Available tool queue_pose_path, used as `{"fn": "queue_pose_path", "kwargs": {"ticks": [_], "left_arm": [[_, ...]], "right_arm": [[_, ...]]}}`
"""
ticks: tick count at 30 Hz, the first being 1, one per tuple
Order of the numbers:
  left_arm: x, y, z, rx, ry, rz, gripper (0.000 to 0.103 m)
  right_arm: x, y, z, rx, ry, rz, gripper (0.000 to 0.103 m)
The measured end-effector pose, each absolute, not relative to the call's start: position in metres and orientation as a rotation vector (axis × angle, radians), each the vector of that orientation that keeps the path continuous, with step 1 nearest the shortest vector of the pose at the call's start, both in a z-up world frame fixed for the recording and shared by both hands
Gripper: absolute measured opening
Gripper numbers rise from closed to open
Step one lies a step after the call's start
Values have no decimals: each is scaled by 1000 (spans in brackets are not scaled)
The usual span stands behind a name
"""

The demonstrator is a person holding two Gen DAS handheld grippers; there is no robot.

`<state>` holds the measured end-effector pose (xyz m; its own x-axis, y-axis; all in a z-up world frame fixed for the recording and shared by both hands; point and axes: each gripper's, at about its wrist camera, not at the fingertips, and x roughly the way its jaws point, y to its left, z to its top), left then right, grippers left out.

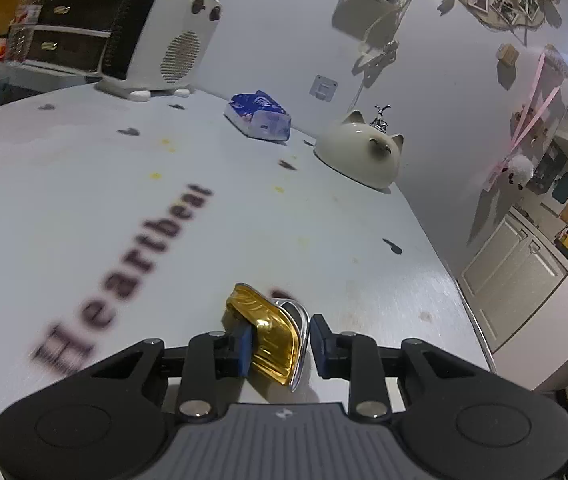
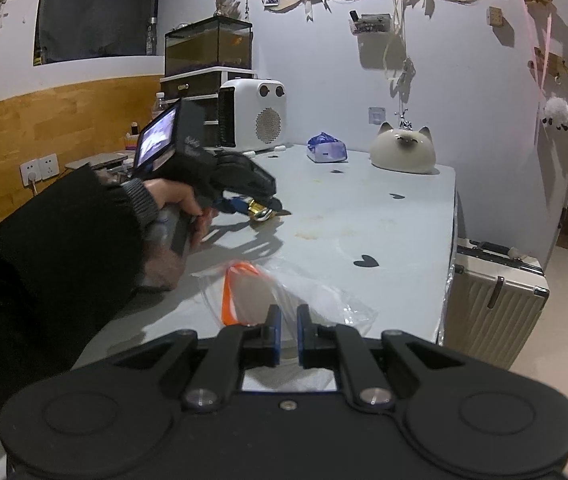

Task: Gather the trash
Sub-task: 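Grasp the clear plastic bag with orange trim with the right tool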

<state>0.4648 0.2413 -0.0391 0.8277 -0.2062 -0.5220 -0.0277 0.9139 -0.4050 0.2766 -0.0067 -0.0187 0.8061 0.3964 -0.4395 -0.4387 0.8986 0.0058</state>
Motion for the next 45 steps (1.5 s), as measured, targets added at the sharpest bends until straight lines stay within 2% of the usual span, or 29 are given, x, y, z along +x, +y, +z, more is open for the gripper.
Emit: {"fn": "queue_pose_path", "kwargs": {"ticks": [15,21,23,28,29,34,36,38,45], "left_arm": [[327,233,-31,-271,604,-192,30],[274,218,-26,-198,560,-229,30],[260,215,-25,-177,543,-228,29],[231,207,-25,-139,515,-210,29],[227,207,-25,-135,513,-204,29],[211,203,-25,-109,494,-175,29],[206,201,-24,-108,492,-173,29],[201,199,-25,-109,494,-164,29],[184,200,-19,-156,480,-123,29]], "right_arm": [[236,-10,-17,-183,462,462,8],[232,0,-17,-302,449,457,13],[231,8,-18,-363,442,460,22],[231,34,-20,-591,380,455,38],[233,39,-21,-630,376,464,39],[244,52,-21,-710,385,496,37],[248,54,-21,-711,398,505,26],[250,53,-20,-687,411,502,20],[236,35,-2,-560,399,497,12]]}}
